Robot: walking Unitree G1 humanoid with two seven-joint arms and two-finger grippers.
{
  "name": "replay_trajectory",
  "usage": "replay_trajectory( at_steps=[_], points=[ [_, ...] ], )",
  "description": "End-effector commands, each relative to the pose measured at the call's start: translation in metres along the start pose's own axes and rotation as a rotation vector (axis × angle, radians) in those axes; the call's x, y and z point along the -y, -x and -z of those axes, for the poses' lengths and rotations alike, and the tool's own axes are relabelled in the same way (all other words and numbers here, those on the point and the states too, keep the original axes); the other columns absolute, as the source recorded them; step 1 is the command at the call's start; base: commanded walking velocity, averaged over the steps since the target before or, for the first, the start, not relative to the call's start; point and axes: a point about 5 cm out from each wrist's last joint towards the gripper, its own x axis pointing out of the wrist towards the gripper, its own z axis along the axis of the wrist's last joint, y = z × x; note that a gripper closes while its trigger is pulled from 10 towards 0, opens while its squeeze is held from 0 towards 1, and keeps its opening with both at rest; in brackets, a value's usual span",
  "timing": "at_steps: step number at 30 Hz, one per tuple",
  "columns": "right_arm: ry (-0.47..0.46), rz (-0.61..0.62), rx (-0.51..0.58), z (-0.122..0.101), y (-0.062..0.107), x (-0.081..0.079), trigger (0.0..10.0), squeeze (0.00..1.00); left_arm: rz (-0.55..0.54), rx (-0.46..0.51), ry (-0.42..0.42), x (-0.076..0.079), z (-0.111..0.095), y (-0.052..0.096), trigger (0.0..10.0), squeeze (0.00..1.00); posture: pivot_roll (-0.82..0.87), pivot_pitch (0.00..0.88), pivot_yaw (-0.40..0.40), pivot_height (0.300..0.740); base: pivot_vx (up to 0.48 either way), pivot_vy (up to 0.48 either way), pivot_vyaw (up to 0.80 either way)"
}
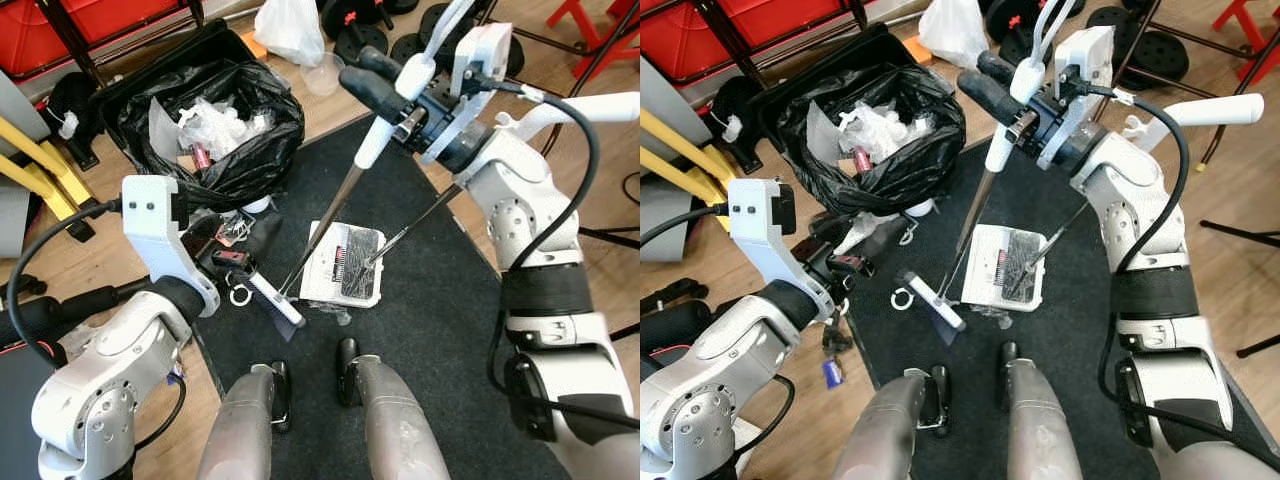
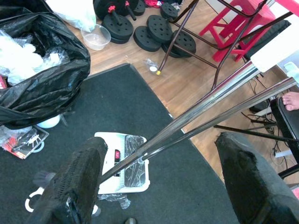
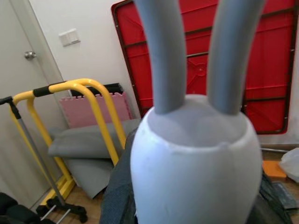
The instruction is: Sweep floor
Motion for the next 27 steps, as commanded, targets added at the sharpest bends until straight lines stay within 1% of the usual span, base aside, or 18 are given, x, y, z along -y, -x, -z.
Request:
replay_trajectory(
  at_steps=[1,14,21,24,27],
  points=[
    [0.111,0.015,0.084,-0.023,0.005,0.005,10.0,0.0,-0.004,-0.023,0.006,0.0,0.004,0.002,10.0,0.0,0.12,0.372,-0.048,0.74,0.0,0.0,0.0],
    [0.139,0.045,0.103,-0.035,0.012,0.008,10.0,0.0,-0.003,-0.023,0.009,0.0,0.005,0.001,10.0,0.0,0.11,0.366,-0.044,0.74,0.0,0.0,0.0],
    [0.176,0.067,0.114,-0.043,0.016,0.012,10.0,0.0,-0.002,-0.023,0.01,0.0,0.005,0.0,10.0,0.0,0.11,0.364,-0.043,0.74,0.0,0.0,0.0],
    [0.201,0.091,0.131,-0.05,0.017,0.016,10.0,0.0,-0.003,-0.023,0.01,0.0,0.005,0.0,10.0,0.0,0.11,0.362,-0.043,0.74,0.0,0.0,0.0],
    [0.207,0.098,0.138,-0.052,0.017,0.017,10.0,0.0,-0.002,-0.023,0.011,0.0,0.006,0.0,10.0,0.0,0.11,0.358,-0.042,0.74,0.0,0.0,0.0]
  ],
)
